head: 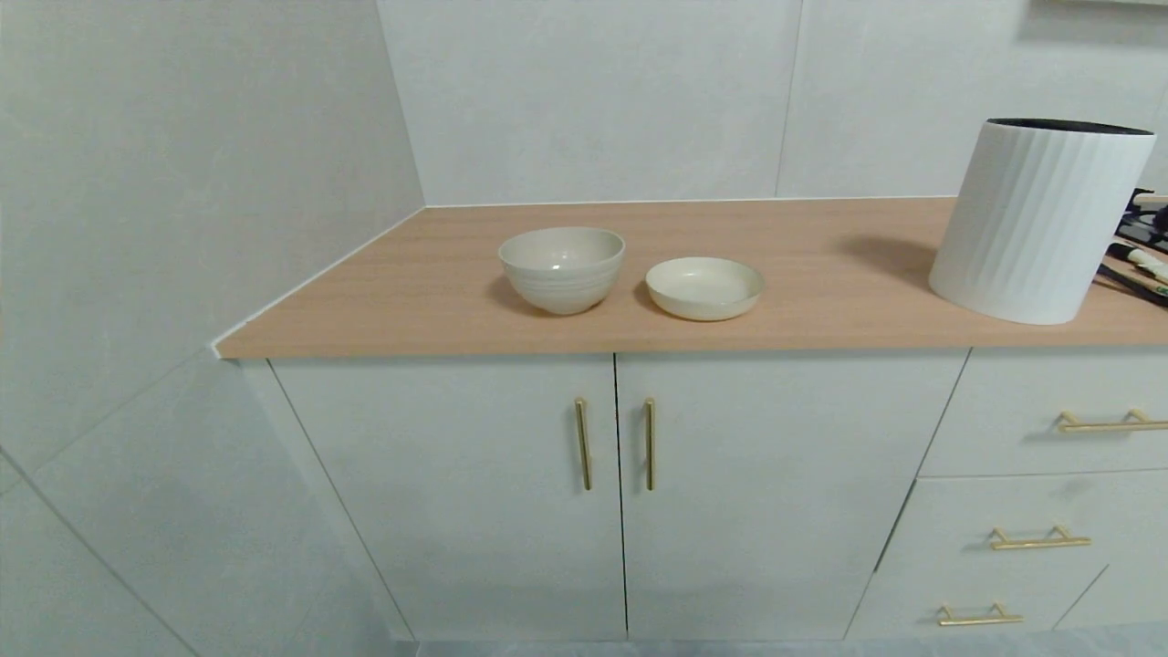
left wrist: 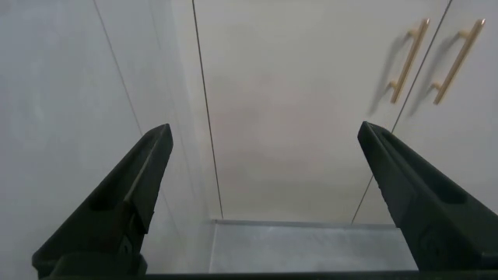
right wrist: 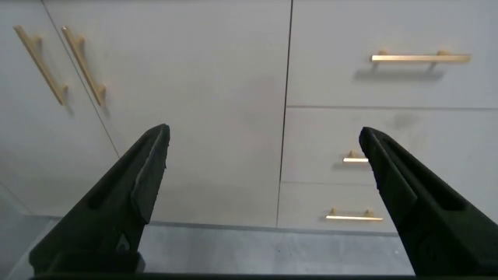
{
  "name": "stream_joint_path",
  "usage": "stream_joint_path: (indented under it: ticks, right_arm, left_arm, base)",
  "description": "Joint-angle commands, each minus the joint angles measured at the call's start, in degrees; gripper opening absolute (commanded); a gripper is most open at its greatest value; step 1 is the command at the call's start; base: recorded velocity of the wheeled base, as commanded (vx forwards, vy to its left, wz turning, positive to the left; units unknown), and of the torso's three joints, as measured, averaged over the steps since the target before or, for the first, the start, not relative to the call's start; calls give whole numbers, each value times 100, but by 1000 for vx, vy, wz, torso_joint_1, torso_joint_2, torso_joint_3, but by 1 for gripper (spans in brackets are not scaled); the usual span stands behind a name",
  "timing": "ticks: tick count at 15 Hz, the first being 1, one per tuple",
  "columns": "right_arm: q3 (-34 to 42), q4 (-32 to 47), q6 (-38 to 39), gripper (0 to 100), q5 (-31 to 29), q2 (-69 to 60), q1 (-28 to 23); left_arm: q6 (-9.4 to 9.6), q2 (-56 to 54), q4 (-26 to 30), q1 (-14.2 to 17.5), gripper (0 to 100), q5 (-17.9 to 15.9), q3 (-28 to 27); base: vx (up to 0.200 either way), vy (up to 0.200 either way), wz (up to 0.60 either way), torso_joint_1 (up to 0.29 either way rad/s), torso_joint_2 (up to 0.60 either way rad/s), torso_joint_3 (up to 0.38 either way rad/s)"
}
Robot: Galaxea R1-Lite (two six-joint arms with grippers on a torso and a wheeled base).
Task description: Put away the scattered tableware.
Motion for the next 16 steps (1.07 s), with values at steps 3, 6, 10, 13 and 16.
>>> stream_joint_path:
  ticks: [3, 6, 10, 13, 16]
  right_arm:
    - [0, 0, -1, 100, 4, 7, 2]
    - [0, 0, -1, 100, 4, 7, 2]
    - [0, 0, -1, 100, 4, 7, 2]
    - [0, 0, -1, 100, -5, 7, 2]
    - [0, 9, -18, 100, 13, 7, 2]
  left_arm:
    - [-1, -2, 0, 1, 100, 2, 0]
    - [-1, -2, -9, 1, 100, 2, 0]
    - [-1, 7, -9, 1, 100, 2, 0]
    - [-1, -2, -9, 1, 100, 2, 0]
    - [-1, -2, 0, 1, 100, 2, 0]
  base:
    - [0, 0, 0, -150, 452, 295]
    - [0, 0, 0, -134, 460, 320]
    - [0, 0, 0, -44, 184, 127]
    - [0, 0, 0, 0, 0, 0]
    - [0, 0, 0, 0, 0, 0]
